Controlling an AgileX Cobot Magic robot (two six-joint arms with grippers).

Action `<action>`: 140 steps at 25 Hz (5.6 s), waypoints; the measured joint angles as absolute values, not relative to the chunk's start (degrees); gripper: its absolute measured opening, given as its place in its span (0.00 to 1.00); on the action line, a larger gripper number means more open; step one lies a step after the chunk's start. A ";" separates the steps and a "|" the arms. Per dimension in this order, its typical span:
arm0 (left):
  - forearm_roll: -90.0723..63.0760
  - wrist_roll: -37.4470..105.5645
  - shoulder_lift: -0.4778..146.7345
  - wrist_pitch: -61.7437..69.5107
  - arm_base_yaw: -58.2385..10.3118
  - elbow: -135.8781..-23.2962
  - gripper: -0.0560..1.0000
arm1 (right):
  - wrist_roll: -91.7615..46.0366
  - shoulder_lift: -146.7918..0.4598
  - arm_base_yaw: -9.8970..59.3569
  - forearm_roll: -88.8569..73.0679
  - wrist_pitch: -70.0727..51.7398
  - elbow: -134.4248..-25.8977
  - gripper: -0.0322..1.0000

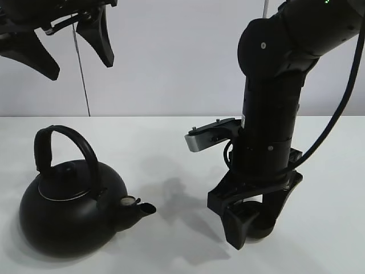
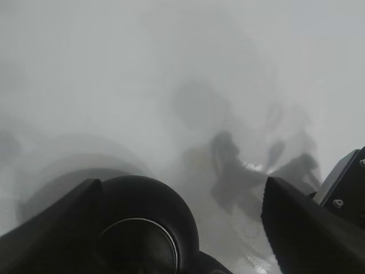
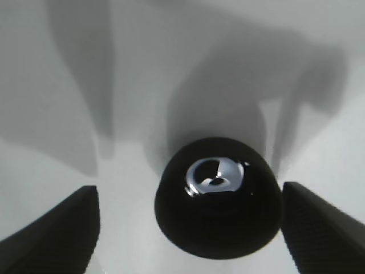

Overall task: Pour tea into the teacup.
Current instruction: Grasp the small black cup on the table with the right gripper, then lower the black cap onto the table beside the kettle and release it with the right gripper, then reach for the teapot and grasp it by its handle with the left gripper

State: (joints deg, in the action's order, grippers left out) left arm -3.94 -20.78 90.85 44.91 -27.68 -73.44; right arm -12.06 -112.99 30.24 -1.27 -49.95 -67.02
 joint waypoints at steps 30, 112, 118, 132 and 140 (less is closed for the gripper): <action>-3.94 -20.78 90.85 44.91 -27.68 -73.44 0.58 | -36.42 -106.68 33.90 -9.06 -54.23 -75.08 0.42; -3.94 -20.78 90.85 44.74 -27.68 -73.44 0.58 | -20.24 -121.44 33.16 -20.70 -39.47 -79.10 0.52; -3.94 -20.78 90.85 44.74 -27.68 -73.44 0.58 | -20.60 -117.60 31.19 -22.20 -40.75 -79.10 0.52; -3.94 -20.73 90.85 44.74 -27.68 -73.44 0.58 | -15.36 -105.06 28.76 -22.28 -51.95 -79.05 0.52; -3.94 -20.73 90.85 44.74 -27.68 -73.44 0.58 | -10.87 -99.49 24.74 -15.49 -57.71 -79.01 0.52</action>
